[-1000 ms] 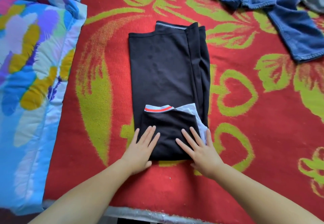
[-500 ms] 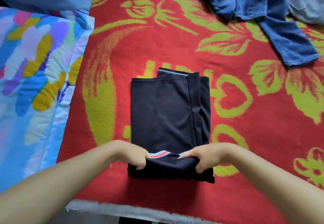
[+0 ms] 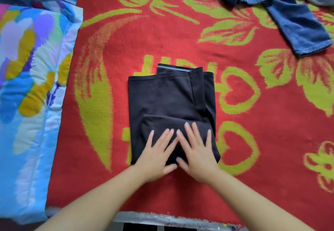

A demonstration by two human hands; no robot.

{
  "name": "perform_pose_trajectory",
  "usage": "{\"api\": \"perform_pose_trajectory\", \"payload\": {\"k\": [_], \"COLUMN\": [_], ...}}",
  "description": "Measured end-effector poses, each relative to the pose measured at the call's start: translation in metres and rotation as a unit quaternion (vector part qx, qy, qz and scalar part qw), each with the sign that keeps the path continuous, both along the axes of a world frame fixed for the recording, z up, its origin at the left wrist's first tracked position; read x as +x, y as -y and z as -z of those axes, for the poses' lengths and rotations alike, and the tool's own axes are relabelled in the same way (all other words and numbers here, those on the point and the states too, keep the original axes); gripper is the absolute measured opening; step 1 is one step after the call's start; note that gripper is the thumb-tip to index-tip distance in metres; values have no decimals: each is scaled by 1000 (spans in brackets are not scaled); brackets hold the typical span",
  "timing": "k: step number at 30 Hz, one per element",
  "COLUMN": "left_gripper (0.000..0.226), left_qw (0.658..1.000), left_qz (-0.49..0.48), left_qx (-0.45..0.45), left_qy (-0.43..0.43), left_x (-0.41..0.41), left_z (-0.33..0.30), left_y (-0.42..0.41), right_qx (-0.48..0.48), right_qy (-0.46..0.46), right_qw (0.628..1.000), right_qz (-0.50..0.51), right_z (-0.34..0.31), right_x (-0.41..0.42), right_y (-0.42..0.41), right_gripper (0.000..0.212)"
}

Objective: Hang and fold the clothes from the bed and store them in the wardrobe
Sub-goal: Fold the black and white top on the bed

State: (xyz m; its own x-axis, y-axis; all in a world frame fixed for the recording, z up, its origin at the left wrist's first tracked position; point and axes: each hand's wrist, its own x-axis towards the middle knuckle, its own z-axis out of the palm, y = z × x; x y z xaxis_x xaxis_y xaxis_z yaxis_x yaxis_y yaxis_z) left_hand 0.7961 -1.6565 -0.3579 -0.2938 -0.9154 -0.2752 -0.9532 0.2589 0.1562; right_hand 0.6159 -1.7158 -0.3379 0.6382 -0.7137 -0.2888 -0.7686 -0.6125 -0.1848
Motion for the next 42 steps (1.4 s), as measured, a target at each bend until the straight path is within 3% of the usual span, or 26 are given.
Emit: {"api": "perform_pose_trajectory", "payload": {"k": [2, 5, 10, 15, 18, 20, 22, 24, 27, 31, 34, 39, 42], "left_gripper": [107, 120, 97, 84, 71, 52, 24, 15, 25, 54, 59, 59, 61], "left_qw": [996, 991, 979, 961, 892, 856, 874, 891, 910, 968, 984, 980, 977], "left_qz": [-8, -31, -19, -42, -49, -44, -35, -72, -169, -211, -175, -196, -211], "left_qx": [88, 113, 173, 273, 428, 485, 452, 411, 344, 126, 12, 28, 2], "left_qy": [31, 59, 102, -9, -136, -174, -175, -179, -160, 41, -2, -2, -8], "left_x": [3, 17, 20, 16, 32, 46, 60, 73, 83, 56, 9, -1, 26], "left_z": [9, 25, 30, -6, -40, -58, -65, -63, -46, -19, -4, 35, 51], "left_y": [-22, -15, -4, -7, -5, 15, 50, 94, 153, 159, 121, 90, 92], "right_qx": [53, 72, 110, 176, 342, 423, 443, 431, 342, 114, 48, 0, 7], "right_qy": [-95, -143, -195, -228, -245, -214, -190, -156, -94, -83, -30, -9, -33], "right_qw": [993, 985, 971, 951, 894, 864, 867, 888, 930, 967, 987, 996, 987], "right_qz": [-51, -69, -77, -108, -157, -172, -125, -37, 97, 213, 149, 91, 158], "right_z": [7, 21, 27, 1, -28, -47, -59, -59, -45, -14, 2, 31, 48], "right_x": [-14, -26, -20, -10, 0, 6, 9, 9, 10, 19, 39, 33, 5], "right_y": [-15, 3, 16, 14, 29, 56, 92, 129, 170, 148, 96, 74, 97], "right_gripper": [107, 117, 130, 102, 85, 69, 48, 36, 41, 56, 58, 54, 54]}}
